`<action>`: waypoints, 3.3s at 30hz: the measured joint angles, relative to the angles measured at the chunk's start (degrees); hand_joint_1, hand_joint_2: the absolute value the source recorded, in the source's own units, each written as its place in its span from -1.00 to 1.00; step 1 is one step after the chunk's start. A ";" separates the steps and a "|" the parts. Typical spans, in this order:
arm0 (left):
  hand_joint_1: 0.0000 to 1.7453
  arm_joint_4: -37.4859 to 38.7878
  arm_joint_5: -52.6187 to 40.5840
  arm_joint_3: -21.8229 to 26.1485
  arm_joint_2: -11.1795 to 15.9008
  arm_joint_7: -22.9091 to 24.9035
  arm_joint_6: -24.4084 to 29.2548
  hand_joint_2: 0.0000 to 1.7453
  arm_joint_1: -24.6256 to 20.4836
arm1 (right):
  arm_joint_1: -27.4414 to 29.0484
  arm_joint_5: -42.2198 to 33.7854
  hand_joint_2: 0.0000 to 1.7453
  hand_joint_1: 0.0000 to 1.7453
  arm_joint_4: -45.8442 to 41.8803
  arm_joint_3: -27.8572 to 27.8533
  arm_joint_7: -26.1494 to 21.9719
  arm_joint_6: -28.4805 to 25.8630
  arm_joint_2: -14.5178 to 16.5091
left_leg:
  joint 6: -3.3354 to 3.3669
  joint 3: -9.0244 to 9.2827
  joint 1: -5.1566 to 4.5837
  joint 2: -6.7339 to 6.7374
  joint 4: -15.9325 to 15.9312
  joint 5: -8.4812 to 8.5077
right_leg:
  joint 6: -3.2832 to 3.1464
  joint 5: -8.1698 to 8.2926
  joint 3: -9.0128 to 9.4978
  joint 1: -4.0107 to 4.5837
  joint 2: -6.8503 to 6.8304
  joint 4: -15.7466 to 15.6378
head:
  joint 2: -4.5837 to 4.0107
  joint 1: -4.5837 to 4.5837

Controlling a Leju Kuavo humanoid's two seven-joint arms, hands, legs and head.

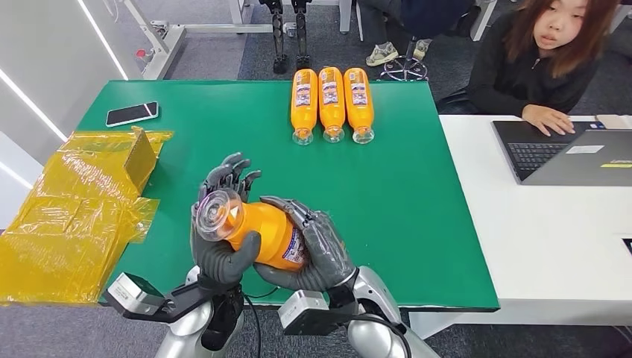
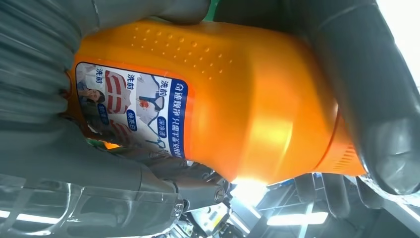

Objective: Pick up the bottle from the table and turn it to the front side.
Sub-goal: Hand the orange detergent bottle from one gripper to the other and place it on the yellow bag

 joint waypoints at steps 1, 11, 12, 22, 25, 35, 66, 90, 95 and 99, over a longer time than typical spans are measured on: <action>1.00 0.05 0.11 0.02 0.05 0.00 0.01 1.00 0.00 | 0.00 0.00 1.00 1.00 0.05 -0.01 0.00 -0.03 0.02 | 0.00 0.00 0.00 0.00 0.00 0.00 | 0.00 0.00 0.00 0.00 0.00 0.00 | 0.00 0.00; 1.00 0.11 0.67 0.22 0.36 0.00 -0.27 1.00 -0.06 | -0.02 0.07 1.00 -0.41 0.09 -0.07 0.01 0.45 0.05 | 0.00 -0.02 0.00 -0.01 0.00 0.00 | 0.00 0.00 0.00 0.00 -0.01 0.00 | 0.00 0.01; 1.00 0.11 0.70 0.26 0.36 0.00 -0.30 1.00 -0.10 | -0.01 0.08 1.00 -0.89 0.10 -0.08 0.01 0.53 0.06 | 0.00 -0.02 0.00 -0.01 0.00 0.00 | 0.00 0.00 0.00 0.00 -0.01 0.00 | 0.00 0.01; 1.00 0.11 0.76 0.86 0.38 0.00 -0.09 1.00 -0.60 | 0.28 -0.19 1.00 -1.00 0.10 -0.32 -0.38 0.14 0.56 | 0.00 -0.02 0.00 -0.01 0.00 0.00 | 0.00 0.00 0.00 0.00 -0.01 0.00 | 0.00 0.01; 1.00 0.11 0.85 1.13 0.37 0.00 0.20 1.00 -0.73 | 1.06 -1.15 1.00 -1.00 0.02 -0.87 -2.40 -2.65 0.97 | 0.00 -0.03 0.00 -0.03 0.00 0.00 | 0.00 0.00 -0.01 0.00 -0.02 0.00 | 0.00 0.00; 1.00 3.18 3.10 5.94 0.36 0.11 1.17 1.00 -0.88 | 6.37 -16.68 1.00 -1.00 -20.93 -6.06 -17.75 -27.09 4.29 | -0.01 -0.07 0.00 0.06 -0.01 0.00 | -0.04 -0.03 -0.11 0.00 0.08 0.00 | 0.00 0.02; 1.00 22.25 -77.21 -8.99 16.24 19.31 12.85 1.00 -30.22 | 11.14 -16.41 1.00 -1.00 -27.24 -10.32 -17.57 -27.12 6.21 | -0.11 -0.04 0.02 0.06 0.00 0.11 | -0.17 0.08 -0.12 0.00 0.08 0.10 | 0.00 0.04; -0.83 53.36 -71.84 -12.56 31.52 41.80 -5.12 1.00 -35.23 | 15.34 -16.51 1.00 -1.00 -22.82 -12.32 -17.57 -27.12 5.90 | -0.26 -0.15 0.03 0.38 -0.10 0.16 | -0.34 0.07 -0.47 0.03 0.41 0.26 | 0.00 0.02; -1.00 54.64 -69.84 -10.78 34.63 42.14 -4.08 1.00 -35.06 | 17.13 -16.18 1.00 -1.00 -23.35 -12.32 -17.57 -27.12 5.41 | -0.27 -0.16 0.03 0.37 -0.11 0.17 | -0.36 0.06 -0.48 0.02 0.40 0.27 | 0.00 0.02; -1.00 54.85 -69.25 -9.87 35.22 41.89 -3.05 1.00 -34.99 | 17.38 -16.09 1.00 -1.00 -23.66 -12.32 -17.57 -27.12 5.19 | -0.27 -0.16 0.03 0.34 -0.11 0.17 | -0.36 0.06 -0.46 0.02 0.36 0.27 | 0.00 0.02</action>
